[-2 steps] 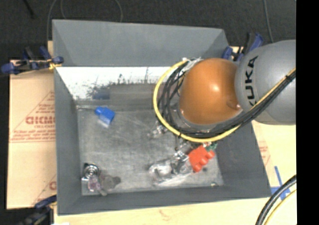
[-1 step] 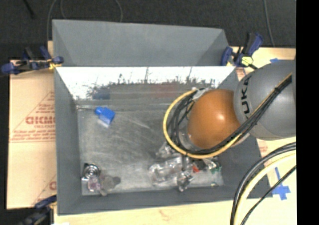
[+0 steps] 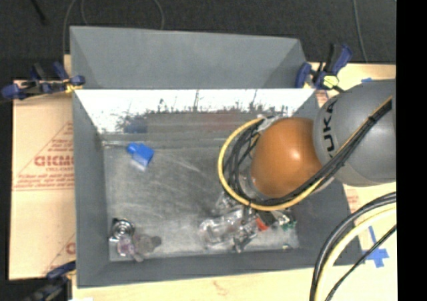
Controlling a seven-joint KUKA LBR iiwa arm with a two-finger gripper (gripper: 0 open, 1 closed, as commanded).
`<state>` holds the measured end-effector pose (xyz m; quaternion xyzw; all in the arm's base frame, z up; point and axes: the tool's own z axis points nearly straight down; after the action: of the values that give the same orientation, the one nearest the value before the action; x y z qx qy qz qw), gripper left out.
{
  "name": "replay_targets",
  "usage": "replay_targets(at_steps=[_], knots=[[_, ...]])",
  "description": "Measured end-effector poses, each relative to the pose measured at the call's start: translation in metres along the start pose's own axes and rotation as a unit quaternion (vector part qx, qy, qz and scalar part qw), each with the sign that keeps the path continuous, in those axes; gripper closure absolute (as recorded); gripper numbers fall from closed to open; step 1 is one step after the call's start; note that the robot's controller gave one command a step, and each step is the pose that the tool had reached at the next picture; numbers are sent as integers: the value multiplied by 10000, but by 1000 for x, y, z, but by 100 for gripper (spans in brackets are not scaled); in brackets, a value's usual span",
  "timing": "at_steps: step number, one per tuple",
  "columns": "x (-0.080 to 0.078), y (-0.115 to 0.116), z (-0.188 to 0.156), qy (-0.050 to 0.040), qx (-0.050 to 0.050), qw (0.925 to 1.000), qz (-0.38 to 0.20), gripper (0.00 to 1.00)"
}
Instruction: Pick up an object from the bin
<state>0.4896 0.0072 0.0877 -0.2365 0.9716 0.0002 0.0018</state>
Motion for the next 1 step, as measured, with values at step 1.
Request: replay_targets(at_steps=[1], knots=[[0, 2, -75, -13, 19, 10000, 91, 100]])
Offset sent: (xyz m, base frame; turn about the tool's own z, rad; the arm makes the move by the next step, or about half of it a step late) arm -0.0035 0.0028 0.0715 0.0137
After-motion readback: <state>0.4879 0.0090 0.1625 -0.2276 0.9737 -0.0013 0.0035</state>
